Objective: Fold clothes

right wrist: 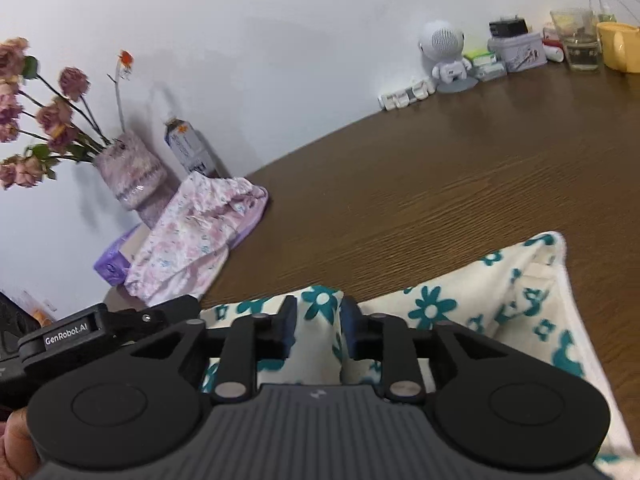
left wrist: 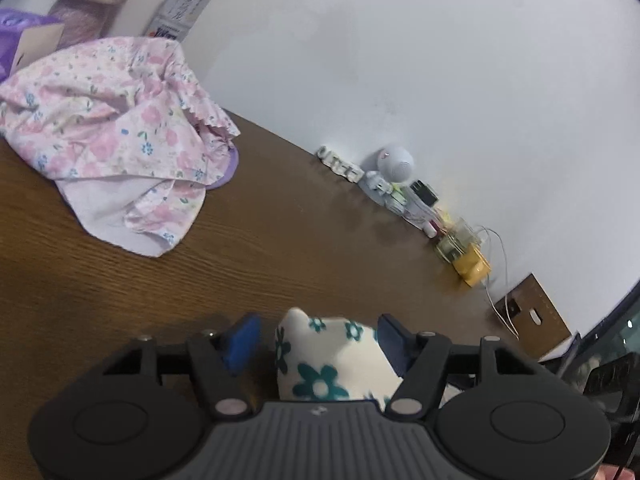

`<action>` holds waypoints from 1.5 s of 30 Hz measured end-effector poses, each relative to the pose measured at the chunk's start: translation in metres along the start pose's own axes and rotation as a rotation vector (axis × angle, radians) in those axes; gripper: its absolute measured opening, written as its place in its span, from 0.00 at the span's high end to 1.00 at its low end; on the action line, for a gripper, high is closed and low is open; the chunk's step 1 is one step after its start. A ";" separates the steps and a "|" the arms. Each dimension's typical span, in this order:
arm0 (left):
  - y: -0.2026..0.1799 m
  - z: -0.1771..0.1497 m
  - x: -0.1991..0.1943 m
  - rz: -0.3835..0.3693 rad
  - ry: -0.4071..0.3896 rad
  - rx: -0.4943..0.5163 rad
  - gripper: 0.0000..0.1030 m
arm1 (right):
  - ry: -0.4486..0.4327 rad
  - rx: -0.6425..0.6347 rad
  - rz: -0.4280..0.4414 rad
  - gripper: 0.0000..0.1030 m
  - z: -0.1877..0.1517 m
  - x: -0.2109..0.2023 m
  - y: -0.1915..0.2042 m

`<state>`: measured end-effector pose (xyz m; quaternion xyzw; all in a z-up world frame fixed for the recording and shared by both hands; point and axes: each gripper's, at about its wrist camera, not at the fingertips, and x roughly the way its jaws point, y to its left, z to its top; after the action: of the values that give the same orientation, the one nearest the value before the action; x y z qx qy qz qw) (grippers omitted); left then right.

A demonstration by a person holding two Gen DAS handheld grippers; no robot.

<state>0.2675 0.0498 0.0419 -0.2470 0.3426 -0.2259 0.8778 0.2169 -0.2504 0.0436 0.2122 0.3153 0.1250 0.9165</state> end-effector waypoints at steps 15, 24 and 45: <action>-0.007 -0.021 -0.006 0.017 0.038 0.042 0.72 | 0.037 -0.037 0.007 0.80 -0.022 -0.015 0.003; -0.015 -0.036 -0.025 0.023 0.013 0.064 0.78 | 0.035 -0.074 0.008 0.77 -0.032 -0.036 0.007; -0.019 -0.064 -0.045 0.015 -0.015 0.029 0.74 | 0.037 -0.128 -0.007 0.83 -0.055 -0.049 0.020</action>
<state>0.1872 0.0430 0.0337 -0.2334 0.3345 -0.2226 0.8855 0.1425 -0.2332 0.0399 0.1498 0.3241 0.1455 0.9227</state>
